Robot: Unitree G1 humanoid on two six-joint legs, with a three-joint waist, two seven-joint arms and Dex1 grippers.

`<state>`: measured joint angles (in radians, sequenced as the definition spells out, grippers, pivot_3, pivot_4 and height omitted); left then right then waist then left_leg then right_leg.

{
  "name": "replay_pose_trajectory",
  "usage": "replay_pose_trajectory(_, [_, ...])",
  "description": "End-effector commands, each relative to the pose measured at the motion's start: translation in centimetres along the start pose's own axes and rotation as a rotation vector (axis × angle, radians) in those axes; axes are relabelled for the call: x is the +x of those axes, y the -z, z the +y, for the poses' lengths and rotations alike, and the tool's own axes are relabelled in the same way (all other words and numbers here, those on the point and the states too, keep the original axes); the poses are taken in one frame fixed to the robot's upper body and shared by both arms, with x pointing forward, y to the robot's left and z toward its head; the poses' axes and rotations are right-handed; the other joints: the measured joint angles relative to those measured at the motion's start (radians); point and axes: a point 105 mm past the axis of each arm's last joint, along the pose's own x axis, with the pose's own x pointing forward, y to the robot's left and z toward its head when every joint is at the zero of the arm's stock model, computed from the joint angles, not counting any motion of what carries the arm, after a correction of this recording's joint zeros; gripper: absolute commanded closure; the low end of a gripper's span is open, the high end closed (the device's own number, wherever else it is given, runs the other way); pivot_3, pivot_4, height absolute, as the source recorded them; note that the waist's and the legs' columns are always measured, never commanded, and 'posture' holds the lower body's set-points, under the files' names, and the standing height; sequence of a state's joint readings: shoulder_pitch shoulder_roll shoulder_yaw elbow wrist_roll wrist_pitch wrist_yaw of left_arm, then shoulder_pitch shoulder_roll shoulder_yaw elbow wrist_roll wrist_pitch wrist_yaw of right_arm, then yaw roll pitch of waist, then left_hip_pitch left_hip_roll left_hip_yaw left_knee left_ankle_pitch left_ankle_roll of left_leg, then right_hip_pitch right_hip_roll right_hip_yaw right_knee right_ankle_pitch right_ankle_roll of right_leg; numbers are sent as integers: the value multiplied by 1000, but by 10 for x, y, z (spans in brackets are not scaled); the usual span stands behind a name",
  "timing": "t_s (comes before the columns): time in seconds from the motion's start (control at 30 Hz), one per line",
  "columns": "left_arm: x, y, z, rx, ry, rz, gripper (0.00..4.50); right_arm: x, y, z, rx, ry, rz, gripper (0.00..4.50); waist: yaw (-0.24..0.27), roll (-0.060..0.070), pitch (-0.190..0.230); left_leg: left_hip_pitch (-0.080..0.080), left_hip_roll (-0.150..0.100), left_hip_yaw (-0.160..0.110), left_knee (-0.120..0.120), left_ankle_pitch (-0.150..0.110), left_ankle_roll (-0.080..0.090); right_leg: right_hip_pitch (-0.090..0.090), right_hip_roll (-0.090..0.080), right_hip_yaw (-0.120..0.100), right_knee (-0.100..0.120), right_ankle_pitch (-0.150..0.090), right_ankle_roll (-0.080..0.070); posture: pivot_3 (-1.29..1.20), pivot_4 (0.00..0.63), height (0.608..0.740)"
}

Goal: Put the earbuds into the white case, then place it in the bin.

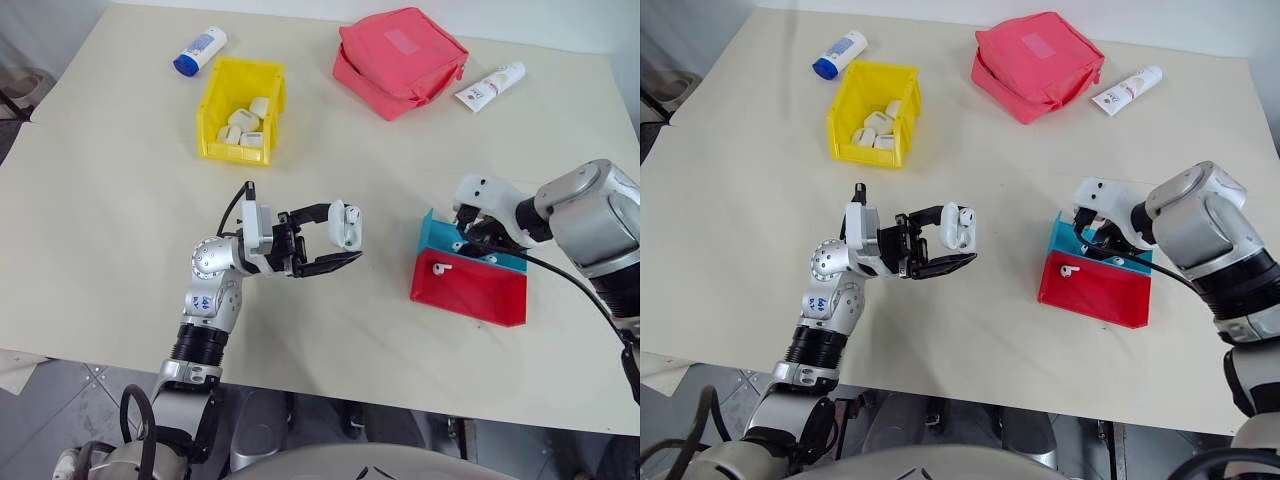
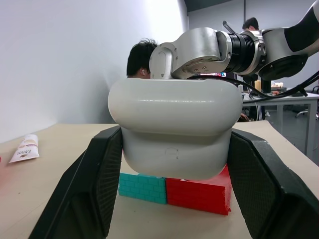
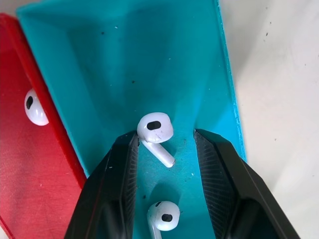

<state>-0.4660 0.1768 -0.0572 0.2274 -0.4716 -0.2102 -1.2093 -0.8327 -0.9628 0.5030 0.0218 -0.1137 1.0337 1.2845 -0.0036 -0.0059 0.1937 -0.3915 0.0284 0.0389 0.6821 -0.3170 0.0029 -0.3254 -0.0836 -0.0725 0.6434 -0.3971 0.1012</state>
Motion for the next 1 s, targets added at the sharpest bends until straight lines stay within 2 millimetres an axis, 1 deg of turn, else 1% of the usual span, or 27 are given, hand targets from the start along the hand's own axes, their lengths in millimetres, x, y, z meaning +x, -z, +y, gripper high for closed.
replay_pose_trajectory(0.03, [3, -9, 1, 52, 8, -19, 1711, 3, -3, 4, 6, -12, 2, 2676, 0, 0, 0, 0, 0, 0, 0, 0, 0, 0, 0, 0, 0, 0, 0, 0, 150, 740])
replay_pose_trajectory(0.23, [3, -9, 1, 55, 6, -14, 1711, 6, -7, 5, 56, -15, 3, 2676, 0, 0, 0, 0, 0, 0, 0, 0, 0, 0, 0, 0, 0, 0, 0, 0, 150, 740])
replay_pose_trajectory(0.4, [3, -9, 1, 58, 7, -13, 1711, 7, -5, 8, 54, -19, 18, 2676, 0, 0, 0, 0, 0, 0, 0, 0, 0, 0, 0, 0, 0, 0, 0, 0, 150, 740])
replay_pose_trajectory(0.43, [3, -9, 1, 58, 7, -13, 1711, 7, -4, 9, 51, -21, 19, 3033, 0, 0, 0, 0, 0, 0, 0, 0, 0, 0, 0, 0, 0, 0, 0, 0, 150, 740])
replay_pose_trajectory(0.47, [3, -9, 1, 58, 8, -13, 1711, 7, -4, 9, 50, -22, 19, 3232, -1, 0, 0, 0, 0, 0, 0, 0, 0, 0, 0, 0, 0, 0, 0, 0, 150, 740])
replay_pose_trajectory(0.53, [3, -9, 1, 58, 9, -13, 1711, 6, -2, 10, 42, -20, 24, 3901, -1, 0, 0, 0, 0, 0, 0, 0, 0, 0, 0, 0, 0, 0, 0, 0, 150, 740])
replay_pose_trajectory(0.57, [2, -9, 1, 58, 10, -13, 1711, 5, -2, 10, 37, -19, 23, 3999, 0, 0, 0, 1, 0, 0, 0, 0, 0, 0, 0, 0, 0, 0, 0, 0, 150, 740])
replay_pose_trajectory(0.67, [3, -8, 0, 56, 13, -13, 1711, 1, -5, 9, 11, -7, -10, 3998, 0, 0, 0, 1, 0, 0, 0, 0, 0, 0, 0, 0, 0, 0, 0, 0, 150, 740])
replay_pose_trajectory(0.83, [4, -8, 0, 55, 18, -14, 1711, -12, -17, 2, -6, 19, -145, 3998, 1, 0, 0, 0, 0, 0, 0, 0, 0, 0, 0, 0, 0, 0, 0, 0, 150, 740])
replay_pose_trajectory(0.9, [3, -8, 0, 55, 20, -13, 1711, -20, -25, 3, -18, 9, -244, 3998, 2, 0, 0, 0, 0, 0, 0, 0, 0, 0, 0, 0, 0, 0, 0, 0, 150, 740])
replay_pose_trajectory(1.0, [2, -7, 2, 53, 21, -8, 1711, -35, -40, 7, -33, -3, -439, 3998, 2, 0, 0, 0, 0, 0, -1, 0, 0, 0, 0, 0, 0, 0, 0, 0, 150, 740])
